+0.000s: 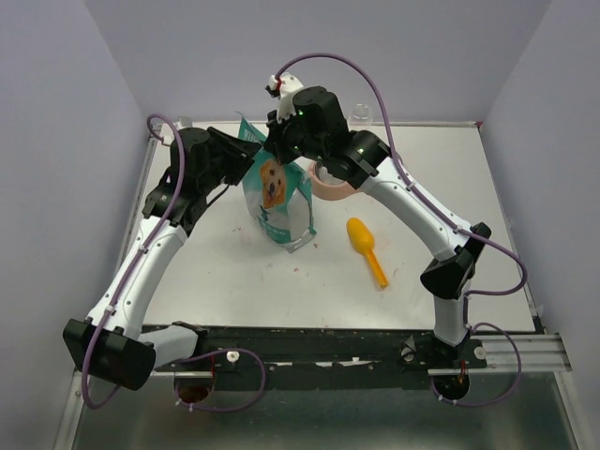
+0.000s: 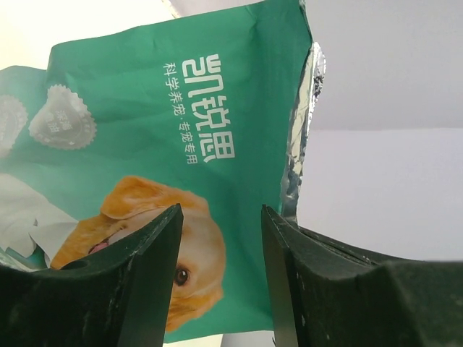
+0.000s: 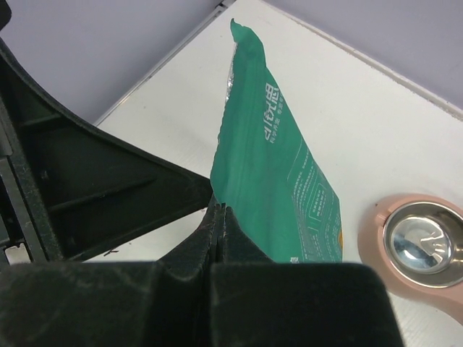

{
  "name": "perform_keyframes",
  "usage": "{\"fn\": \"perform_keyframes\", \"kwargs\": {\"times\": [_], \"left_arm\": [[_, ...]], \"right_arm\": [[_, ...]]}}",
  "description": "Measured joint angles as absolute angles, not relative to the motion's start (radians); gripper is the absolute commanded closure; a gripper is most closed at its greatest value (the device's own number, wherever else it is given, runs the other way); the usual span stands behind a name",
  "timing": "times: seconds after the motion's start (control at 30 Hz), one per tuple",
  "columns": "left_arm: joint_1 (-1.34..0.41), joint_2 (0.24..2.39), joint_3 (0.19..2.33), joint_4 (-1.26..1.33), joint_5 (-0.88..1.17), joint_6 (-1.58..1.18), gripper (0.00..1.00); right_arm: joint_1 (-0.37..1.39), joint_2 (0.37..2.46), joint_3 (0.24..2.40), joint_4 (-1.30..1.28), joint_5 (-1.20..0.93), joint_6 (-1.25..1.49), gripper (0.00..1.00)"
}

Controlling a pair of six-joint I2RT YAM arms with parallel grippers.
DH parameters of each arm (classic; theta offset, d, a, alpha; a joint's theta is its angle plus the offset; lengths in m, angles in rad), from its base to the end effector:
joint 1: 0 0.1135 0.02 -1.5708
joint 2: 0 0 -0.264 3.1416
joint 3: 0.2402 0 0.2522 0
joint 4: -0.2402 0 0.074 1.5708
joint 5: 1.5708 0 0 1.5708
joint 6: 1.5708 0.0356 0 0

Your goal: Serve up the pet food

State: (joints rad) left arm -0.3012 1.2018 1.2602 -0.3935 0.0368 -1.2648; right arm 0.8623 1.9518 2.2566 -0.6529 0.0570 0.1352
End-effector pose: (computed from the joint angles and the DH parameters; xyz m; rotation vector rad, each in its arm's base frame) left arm 0.2568 -0.0811 0.3979 -0.9315 1.8396 -1.0605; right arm 0.2858 0.3304 0.4519 -0.6626 1.8521 0.6101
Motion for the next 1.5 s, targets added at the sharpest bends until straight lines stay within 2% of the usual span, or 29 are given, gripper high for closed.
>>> {"fn": "perform_keyframes", "kwargs": {"times": [0.67, 1.0, 1.5], "left_arm": [[-0.301, 1.181, 1.274, -0.386, 0.036, -1.259, 0.44], [-0.301, 1.197, 1.277, -0.381, 0.036, -1.261, 0.39], [-0.301, 1.199, 1.285, -0.363, 0.037, -1.262, 0.42]], "right_arm": [[0.862, 1.952, 2.273, -0.657, 0.057, 0.135, 0.99], [0.862, 1.952, 2.275, -0.661, 0.057, 0.135, 0.99], [0.862, 1.952, 2.277, -0.661, 0.056, 0.139, 0.99]]}}
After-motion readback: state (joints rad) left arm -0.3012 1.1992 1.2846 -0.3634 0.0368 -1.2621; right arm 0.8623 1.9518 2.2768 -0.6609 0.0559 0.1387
